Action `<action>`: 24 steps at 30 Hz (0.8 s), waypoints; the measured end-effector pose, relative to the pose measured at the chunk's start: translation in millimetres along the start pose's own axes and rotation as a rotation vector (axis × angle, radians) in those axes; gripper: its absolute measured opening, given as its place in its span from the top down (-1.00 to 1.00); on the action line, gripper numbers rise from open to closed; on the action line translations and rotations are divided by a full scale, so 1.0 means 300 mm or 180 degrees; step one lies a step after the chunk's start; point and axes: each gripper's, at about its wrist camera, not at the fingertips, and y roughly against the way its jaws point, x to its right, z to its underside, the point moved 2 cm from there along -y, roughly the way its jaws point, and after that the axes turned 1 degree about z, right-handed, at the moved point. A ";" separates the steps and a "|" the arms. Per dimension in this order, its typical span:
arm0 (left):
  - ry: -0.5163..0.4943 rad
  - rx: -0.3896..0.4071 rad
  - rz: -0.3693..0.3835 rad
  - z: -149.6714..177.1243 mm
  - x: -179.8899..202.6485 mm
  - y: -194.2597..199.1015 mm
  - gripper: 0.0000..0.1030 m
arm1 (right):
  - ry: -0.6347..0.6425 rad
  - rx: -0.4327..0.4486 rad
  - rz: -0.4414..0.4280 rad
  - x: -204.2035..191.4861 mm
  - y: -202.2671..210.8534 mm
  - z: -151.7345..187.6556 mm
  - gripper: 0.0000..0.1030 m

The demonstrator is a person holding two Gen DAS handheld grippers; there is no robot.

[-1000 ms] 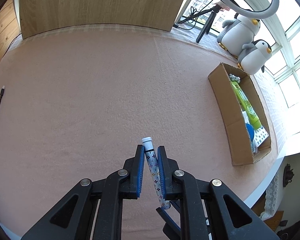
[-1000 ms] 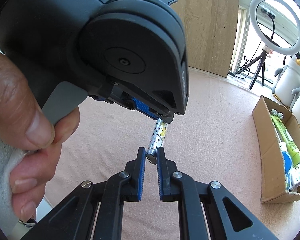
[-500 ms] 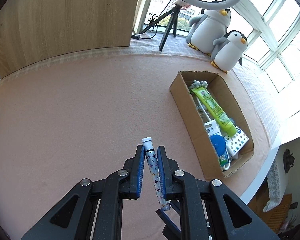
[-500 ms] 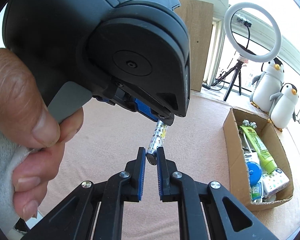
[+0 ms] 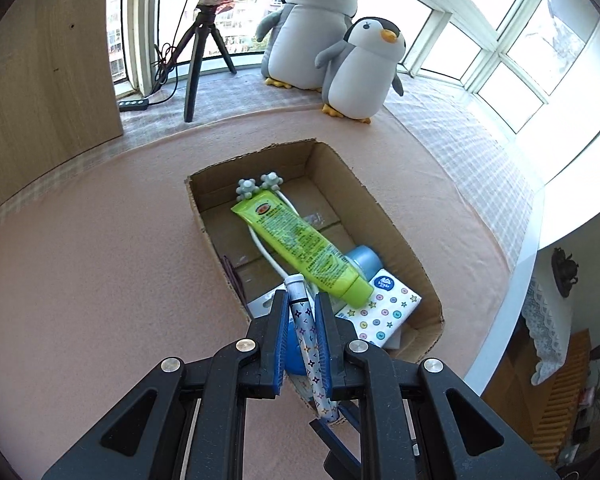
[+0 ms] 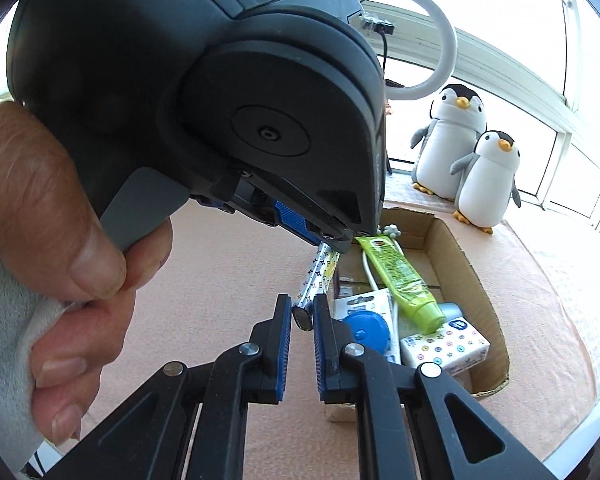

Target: Organize objects

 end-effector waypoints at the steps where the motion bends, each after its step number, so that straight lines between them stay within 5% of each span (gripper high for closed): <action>1: -0.0027 -0.0008 0.0021 -0.011 0.021 -0.012 0.73 | -0.0022 0.0000 0.0039 0.022 0.002 0.004 0.82; 7: -0.0038 -0.0033 0.0132 -0.056 0.077 -0.074 0.63 | -0.0128 -0.0008 0.0241 0.128 0.002 0.015 0.82; 8: -0.0047 -0.0036 0.0114 -0.063 0.073 -0.085 0.30 | -0.0145 -0.0007 0.0276 0.138 0.001 0.016 0.82; 9: -0.0064 -0.0032 0.0030 -0.070 0.067 -0.095 -0.29 | -0.0160 -0.0005 0.0319 0.148 -0.001 0.017 0.82; 11: -0.0084 0.0085 -0.0224 -0.078 0.044 -0.085 -0.74 | -0.0194 -0.0046 0.0455 0.169 -0.019 0.025 0.75; 13: -0.0136 0.0262 -0.0358 -0.077 0.021 -0.049 -0.75 | -0.0269 -0.0158 0.0511 0.190 -0.040 0.038 0.39; 20: -0.0320 0.0607 -0.0738 -0.055 -0.058 0.107 -1.00 | -0.0457 0.0049 0.0724 0.223 0.020 0.029 0.01; 24: -0.0206 0.0781 -0.0843 -0.017 -0.146 0.241 -1.00 | -0.0558 0.0127 0.0897 0.256 0.046 -0.003 -0.51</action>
